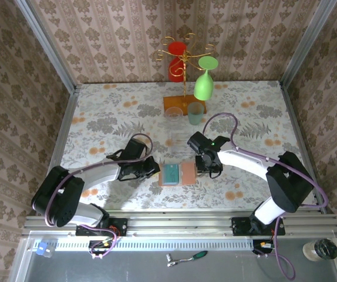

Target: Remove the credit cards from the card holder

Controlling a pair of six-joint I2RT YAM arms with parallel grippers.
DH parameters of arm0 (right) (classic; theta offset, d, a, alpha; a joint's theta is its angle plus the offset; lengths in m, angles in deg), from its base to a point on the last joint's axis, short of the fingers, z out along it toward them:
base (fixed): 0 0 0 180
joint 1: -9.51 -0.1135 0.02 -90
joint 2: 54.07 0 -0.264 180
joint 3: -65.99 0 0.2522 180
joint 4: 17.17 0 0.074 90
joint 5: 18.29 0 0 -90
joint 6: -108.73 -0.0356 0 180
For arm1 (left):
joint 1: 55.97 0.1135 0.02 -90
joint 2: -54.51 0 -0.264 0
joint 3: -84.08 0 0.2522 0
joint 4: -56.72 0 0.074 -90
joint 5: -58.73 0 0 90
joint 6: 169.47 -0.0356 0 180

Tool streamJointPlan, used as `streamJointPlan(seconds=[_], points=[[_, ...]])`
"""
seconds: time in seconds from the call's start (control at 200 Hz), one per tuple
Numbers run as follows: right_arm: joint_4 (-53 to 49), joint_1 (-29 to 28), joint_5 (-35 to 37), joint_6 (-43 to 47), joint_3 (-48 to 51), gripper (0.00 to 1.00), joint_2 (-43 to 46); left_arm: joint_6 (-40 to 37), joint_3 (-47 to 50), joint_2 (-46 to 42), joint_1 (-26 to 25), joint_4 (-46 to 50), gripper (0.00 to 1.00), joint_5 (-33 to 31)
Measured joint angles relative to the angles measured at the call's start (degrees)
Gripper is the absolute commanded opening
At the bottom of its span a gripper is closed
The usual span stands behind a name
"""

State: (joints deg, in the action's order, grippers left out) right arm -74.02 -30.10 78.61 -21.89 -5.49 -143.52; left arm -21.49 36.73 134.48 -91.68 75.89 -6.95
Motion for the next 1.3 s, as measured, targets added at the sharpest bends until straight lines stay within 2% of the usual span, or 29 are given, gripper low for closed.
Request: streamJointPlan(seconds=[0.495, 0.88, 1.3], points=[[4.2, 0.0, -13.9, 0.0, -2.6, 0.39, 3.1, -4.7, -6.2, 2.2, -3.3, 4.8, 0.12, -1.5], [11.9, -0.5, -25.4, -0.3, -3.5, 0.4, 1.5, -4.2, -6.6, 5.9, -5.5, 4.7, 0.11, -3.4], [10.8, -0.3, -20.8, -0.3, -2.3, 0.49, -6.2, -3.1, -6.6, 5.9, -5.6, 4.0, 0.11, -4.7]])
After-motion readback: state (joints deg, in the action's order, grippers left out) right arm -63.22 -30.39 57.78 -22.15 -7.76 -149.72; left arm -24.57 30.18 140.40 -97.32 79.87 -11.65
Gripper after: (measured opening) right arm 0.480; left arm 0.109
